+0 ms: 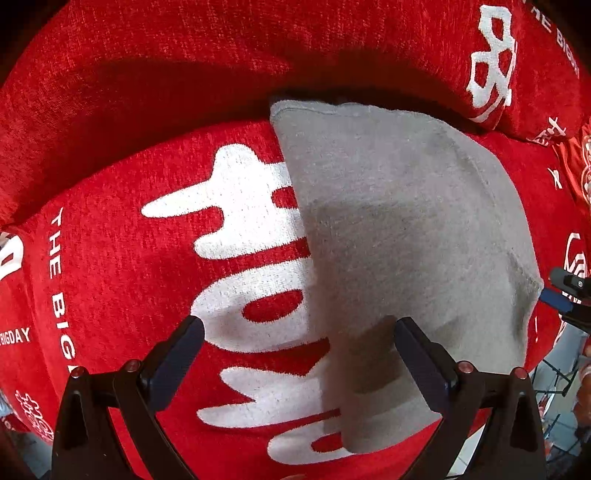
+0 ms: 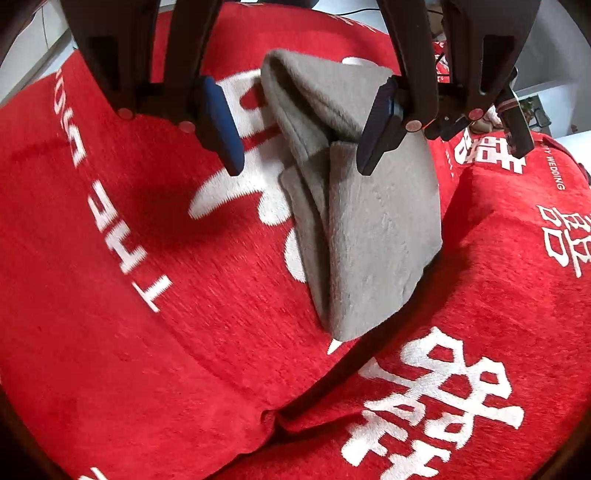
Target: Fold small clothes
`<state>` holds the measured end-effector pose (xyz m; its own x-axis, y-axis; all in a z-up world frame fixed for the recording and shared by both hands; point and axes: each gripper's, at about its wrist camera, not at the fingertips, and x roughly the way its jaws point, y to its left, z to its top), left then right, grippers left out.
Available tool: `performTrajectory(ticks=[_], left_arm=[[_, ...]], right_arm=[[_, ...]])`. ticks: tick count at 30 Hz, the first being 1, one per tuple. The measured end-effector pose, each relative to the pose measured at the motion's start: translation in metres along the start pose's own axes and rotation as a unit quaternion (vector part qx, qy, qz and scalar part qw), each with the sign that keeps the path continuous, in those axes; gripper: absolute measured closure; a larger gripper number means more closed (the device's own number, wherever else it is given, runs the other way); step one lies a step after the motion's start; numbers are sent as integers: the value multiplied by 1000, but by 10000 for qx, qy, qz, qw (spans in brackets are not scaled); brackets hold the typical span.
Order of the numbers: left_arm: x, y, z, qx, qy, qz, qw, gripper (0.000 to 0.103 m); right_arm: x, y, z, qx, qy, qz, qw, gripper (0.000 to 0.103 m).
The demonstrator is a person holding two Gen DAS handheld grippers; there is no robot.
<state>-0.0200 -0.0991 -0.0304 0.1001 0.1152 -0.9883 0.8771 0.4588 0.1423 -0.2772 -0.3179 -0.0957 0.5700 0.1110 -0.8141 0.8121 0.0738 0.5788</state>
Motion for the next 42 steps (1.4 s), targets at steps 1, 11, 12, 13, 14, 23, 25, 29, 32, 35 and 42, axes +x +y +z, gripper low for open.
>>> performTrajectory(ticks=[1,11,12,13,14,23,25,29,32,35,42], left_arm=[[0,-1,1,-13,-10,24,10000,0],[2,-6,23,-211,-160,-530,9982,0],[6,-3,28,-307,-98,-860,9958,0],[11,0,30,-370,-45,-1064,9936,0],[18,2,34,-447,24,-1195,9918,0],[55,-32,49,-472,294,-1827,9816,0],[55,-32,49,-616,236,-1855,9804,0],[48,-27,47,-697,66,-1883,9796,43],[31,-32,44,-528,-61,-2031,9777,59],[5,-27,34,-480,-188,-2159,9751,59],[-39,14,-12,-558,-264,-2136,9750,59]], right_arm=[[2,-1,3,-12,29,26,10000,36],[34,-11,35,-149,634,944,9934,29],[40,-12,38,-186,721,996,9922,29],[47,-12,42,-247,846,1070,9903,29],[55,-12,45,-301,959,1128,9885,29],[93,23,53,-842,1378,1847,9694,25],[96,31,51,-832,1357,1835,9700,25],[98,36,43,-640,1564,1920,9667,62],[89,46,33,-544,1514,2249,9610,64],[79,64,16,-485,1533,2532,9540,64],[77,104,-43,-636,1759,2656,9458,64]])
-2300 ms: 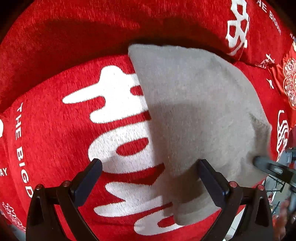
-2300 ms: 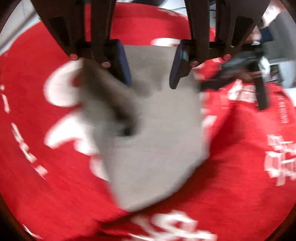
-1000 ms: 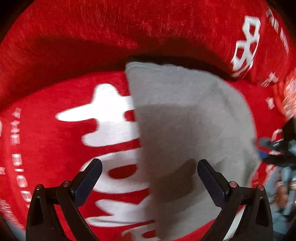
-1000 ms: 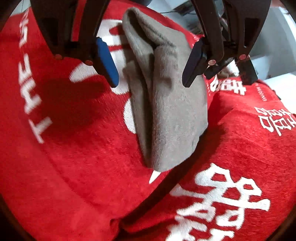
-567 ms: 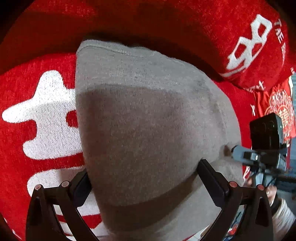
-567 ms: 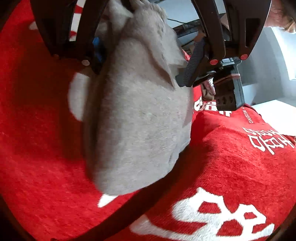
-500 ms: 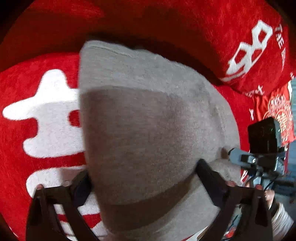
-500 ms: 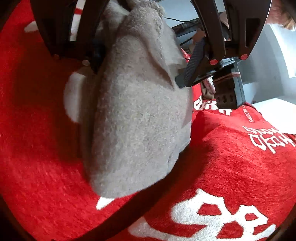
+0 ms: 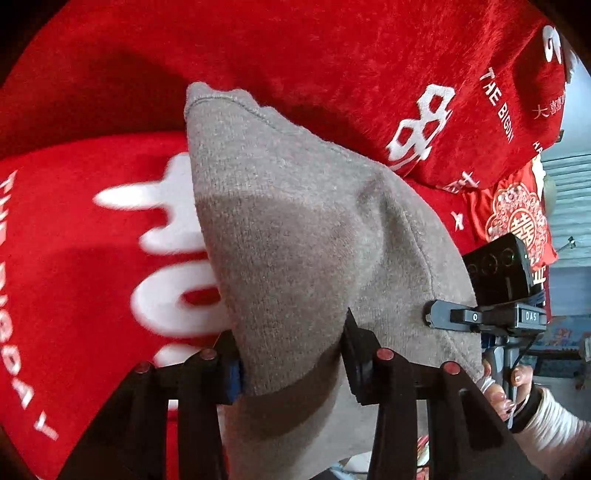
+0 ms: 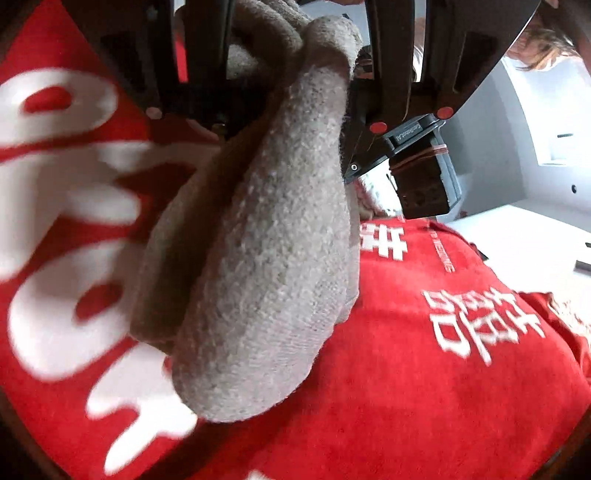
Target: Fold small clothes
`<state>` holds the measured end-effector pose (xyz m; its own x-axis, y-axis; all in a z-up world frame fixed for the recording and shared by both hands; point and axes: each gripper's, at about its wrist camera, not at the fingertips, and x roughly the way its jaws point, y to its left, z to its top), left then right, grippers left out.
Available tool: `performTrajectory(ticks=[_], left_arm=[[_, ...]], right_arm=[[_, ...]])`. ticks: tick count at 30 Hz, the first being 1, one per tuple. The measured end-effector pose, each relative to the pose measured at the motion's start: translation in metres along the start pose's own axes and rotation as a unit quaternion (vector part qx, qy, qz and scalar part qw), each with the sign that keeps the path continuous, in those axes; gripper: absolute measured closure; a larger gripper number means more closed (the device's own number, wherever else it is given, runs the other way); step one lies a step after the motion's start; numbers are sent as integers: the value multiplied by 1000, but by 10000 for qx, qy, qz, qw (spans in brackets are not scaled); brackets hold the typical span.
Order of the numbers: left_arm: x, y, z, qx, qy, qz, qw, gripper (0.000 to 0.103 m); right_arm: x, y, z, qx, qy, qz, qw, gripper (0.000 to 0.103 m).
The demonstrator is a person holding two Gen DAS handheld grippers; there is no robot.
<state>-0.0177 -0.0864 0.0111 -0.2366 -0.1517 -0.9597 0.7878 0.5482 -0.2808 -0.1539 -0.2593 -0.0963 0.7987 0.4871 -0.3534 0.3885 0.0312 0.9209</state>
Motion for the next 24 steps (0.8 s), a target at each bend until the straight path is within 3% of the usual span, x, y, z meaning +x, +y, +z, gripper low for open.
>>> performTrajectory(ticks=[5,7,10,13,14,15,16,19,24], left_arm=[[-10,51,-40,-209,201,521,9982,59],[-1,69,-50,-305,288,848,9955,59],[-6,82,-58,-390,160,848,9955,58],[-17,80,-61,-347,37,976,9946,58],[-20,77,-62,-295,9,1089,9936,58],[-20,73,-61,-276,-1,1160,9929,58],[-20,68,-60,-262,-11,1246,9919,58],[-29,68,-63,-282,-18,1368,9902,58],[-37,67,-66,-307,-27,1493,9883,58]], right_arm=[[67,-3,-16,-126,421,-671,9968,64],[87,-5,-18,-244,531,-1197,9911,64],[92,5,-22,-543,447,-2030,9766,60],[83,18,-28,-900,306,-2972,9501,56],[77,18,-30,-1009,263,-3345,9366,56],[76,20,-32,-1144,211,-3874,9146,56],[75,21,-33,-1179,195,-4066,9058,56],[66,18,-38,-952,125,-4152,9047,56],[73,32,-49,-971,-12,-4476,8890,56]])
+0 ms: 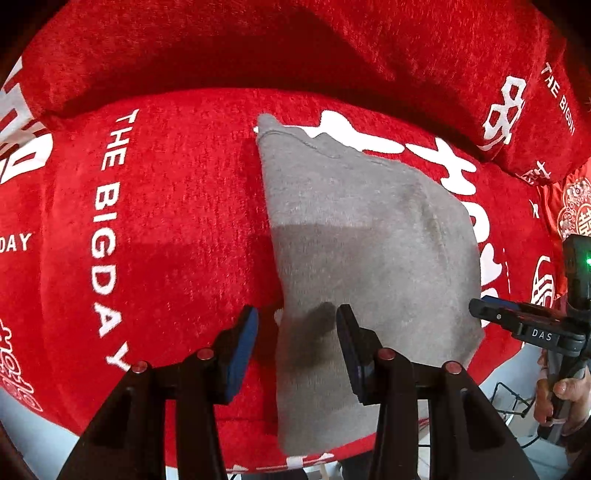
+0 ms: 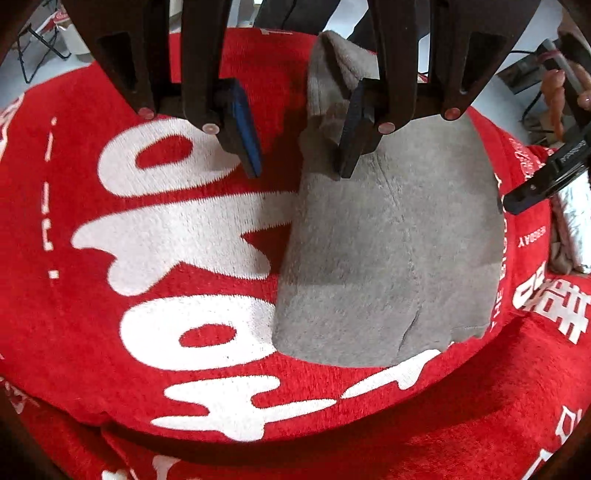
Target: Fold small clothes
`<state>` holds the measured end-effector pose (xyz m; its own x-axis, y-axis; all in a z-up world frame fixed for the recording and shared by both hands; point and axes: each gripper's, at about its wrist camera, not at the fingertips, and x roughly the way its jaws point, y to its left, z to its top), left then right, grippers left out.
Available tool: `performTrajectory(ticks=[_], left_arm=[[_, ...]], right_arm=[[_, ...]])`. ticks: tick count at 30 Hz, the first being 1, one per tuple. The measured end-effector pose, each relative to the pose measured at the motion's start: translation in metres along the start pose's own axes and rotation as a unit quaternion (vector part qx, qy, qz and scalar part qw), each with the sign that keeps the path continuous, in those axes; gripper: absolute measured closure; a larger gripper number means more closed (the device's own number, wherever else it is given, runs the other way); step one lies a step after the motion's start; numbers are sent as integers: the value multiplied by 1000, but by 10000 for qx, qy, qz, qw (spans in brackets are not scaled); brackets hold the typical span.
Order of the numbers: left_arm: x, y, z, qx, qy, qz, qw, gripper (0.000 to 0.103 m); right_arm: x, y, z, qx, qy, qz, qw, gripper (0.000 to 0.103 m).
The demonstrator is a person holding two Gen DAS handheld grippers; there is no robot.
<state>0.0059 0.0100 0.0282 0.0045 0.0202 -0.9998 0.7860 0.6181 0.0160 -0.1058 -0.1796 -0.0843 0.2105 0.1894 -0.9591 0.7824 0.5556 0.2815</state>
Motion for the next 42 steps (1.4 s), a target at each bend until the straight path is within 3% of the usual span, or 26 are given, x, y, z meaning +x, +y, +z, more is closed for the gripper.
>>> performTrajectory(ticks=[9,12,13,16,18,20,22,23,24,42], left_arm=[[-26,-2,-8,57,-208,480,9986,57],[-31,-2,-10,-71,-256,719,9971,57],[-31,-3,-11,-64,-196,760,9969,53],[-33,-8,-16,42,-149,878,9960,14],[-37,-12,-21,155,-220,1000,9946,13],[-38,-15,-24,199,-201,1057,9940,12],[-38,-17,-27,205,-170,1112,9934,0],[-40,-19,-28,209,-204,1173,9927,0],[-39,-20,-30,238,-198,1219,9921,0],[-42,-28,-37,300,-224,1172,9924,0]], right_arm=[[-28,2,-13,244,-209,-172,9993,55],[-37,11,-19,215,-305,-324,9988,51],[-39,13,-21,223,-332,-356,9986,45],[-44,23,-25,265,-411,-463,9977,38],[-45,29,-26,280,-459,-521,9972,34],[-49,34,-30,283,-525,-607,9964,16],[-53,38,-32,280,-634,-735,9949,13],[-55,40,-34,279,-671,-811,9941,3],[-56,42,-35,260,-740,-886,9930,0],[-61,44,-41,339,-874,-1164,9888,0]])
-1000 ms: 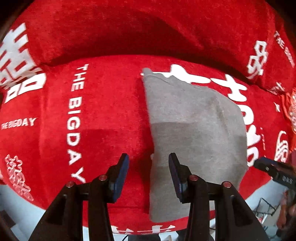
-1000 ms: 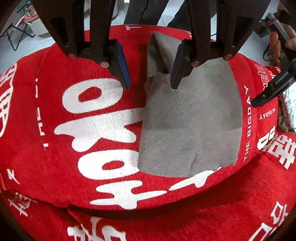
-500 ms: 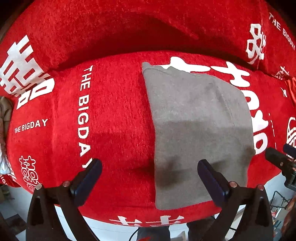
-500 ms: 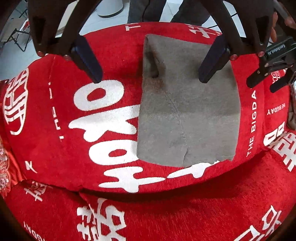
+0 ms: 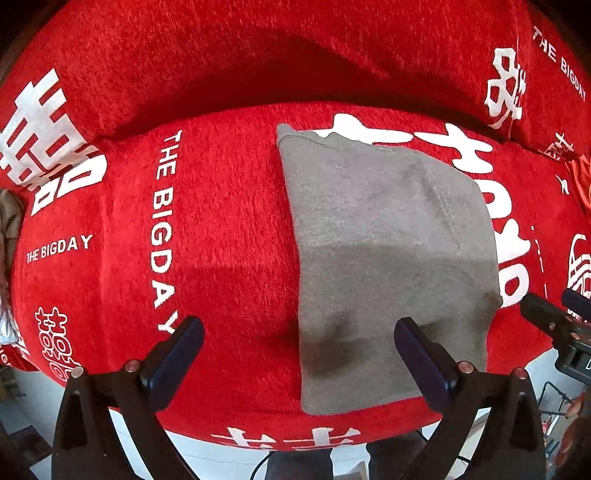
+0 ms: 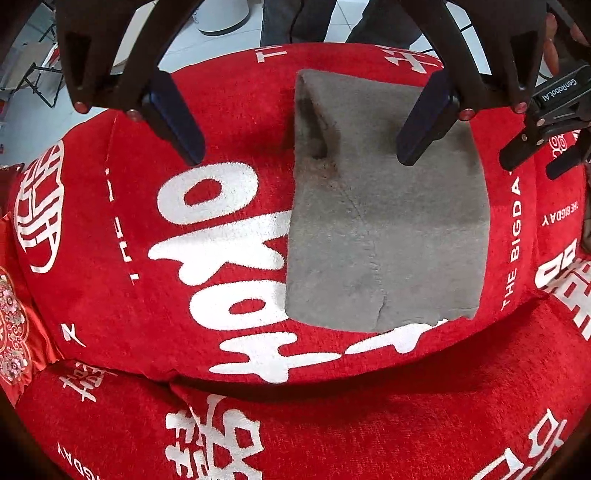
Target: Fold small clothes
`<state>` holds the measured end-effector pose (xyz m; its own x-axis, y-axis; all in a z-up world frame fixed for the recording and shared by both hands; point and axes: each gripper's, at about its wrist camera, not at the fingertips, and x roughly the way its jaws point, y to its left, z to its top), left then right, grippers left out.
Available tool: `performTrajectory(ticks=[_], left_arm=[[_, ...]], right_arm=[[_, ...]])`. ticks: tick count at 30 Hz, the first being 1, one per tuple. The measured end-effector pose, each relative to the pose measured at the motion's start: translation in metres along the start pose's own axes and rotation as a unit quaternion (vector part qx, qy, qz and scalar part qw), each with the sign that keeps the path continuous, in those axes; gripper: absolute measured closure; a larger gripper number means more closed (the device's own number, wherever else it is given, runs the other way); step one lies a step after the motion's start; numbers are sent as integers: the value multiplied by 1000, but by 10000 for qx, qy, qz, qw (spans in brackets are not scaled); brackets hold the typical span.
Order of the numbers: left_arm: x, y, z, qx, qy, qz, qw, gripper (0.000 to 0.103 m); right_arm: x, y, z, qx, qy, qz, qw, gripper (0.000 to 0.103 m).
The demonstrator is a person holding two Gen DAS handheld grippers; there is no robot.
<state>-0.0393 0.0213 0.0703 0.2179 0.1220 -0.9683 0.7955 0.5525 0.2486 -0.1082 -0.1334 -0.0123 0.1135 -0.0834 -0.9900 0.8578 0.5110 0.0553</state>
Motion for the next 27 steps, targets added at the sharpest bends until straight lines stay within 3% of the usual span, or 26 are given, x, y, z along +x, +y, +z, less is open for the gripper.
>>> performTrajectory(ticks=[27], left_arm=[[-2,7,2,-72,-71,158,9998,0]], right_arm=[[3,7,2,-32,52,-27,10000,0]])
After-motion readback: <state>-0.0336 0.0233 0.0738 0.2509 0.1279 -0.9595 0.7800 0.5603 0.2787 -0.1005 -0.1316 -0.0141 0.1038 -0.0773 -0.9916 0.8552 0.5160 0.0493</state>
